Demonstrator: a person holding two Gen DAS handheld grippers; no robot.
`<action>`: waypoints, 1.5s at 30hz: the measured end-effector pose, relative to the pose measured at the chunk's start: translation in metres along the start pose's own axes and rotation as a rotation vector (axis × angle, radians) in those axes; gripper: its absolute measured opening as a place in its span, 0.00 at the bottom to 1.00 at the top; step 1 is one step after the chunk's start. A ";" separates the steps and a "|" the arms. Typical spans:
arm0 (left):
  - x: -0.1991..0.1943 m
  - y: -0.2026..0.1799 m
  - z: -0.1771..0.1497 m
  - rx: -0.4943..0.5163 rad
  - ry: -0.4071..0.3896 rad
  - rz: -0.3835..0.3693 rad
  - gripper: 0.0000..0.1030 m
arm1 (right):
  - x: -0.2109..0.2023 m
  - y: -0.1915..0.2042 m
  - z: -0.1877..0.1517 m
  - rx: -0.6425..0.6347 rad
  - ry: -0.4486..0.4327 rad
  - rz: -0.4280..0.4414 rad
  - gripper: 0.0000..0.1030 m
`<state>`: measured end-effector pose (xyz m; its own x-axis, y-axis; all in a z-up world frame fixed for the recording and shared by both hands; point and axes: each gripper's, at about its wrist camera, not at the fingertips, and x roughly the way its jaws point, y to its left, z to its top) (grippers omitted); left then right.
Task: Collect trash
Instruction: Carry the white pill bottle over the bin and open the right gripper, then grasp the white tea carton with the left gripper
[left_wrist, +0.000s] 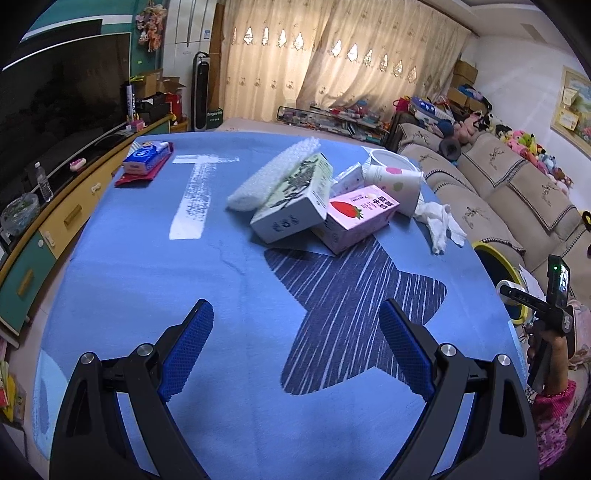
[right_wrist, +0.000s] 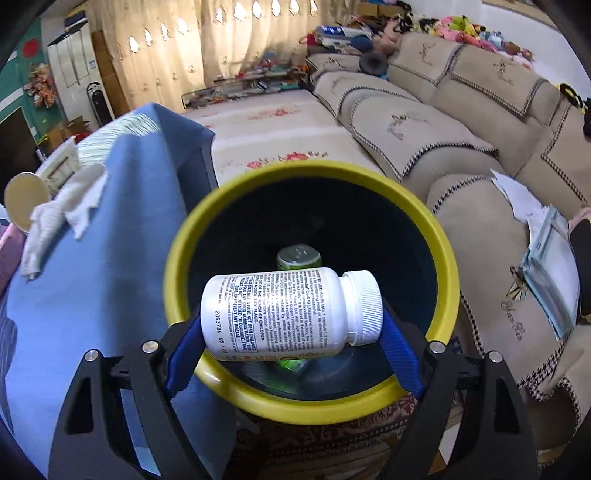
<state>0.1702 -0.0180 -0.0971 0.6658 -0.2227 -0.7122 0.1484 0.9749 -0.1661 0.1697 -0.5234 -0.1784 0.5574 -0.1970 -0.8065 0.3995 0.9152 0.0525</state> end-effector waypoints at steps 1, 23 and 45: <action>0.003 -0.004 0.001 0.007 0.004 0.002 0.87 | 0.002 -0.002 -0.001 0.004 0.001 -0.004 0.81; 0.073 -0.027 0.050 0.373 -0.005 0.058 0.68 | -0.011 -0.005 -0.009 0.031 -0.021 0.046 0.87; 0.110 -0.073 0.045 0.780 -0.169 0.334 0.30 | -0.009 0.005 -0.008 0.012 -0.004 0.071 0.87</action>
<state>0.2659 -0.1136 -0.1325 0.8547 0.0191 -0.5187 0.3438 0.7280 0.5932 0.1609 -0.5138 -0.1750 0.5879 -0.1329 -0.7980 0.3673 0.9227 0.1169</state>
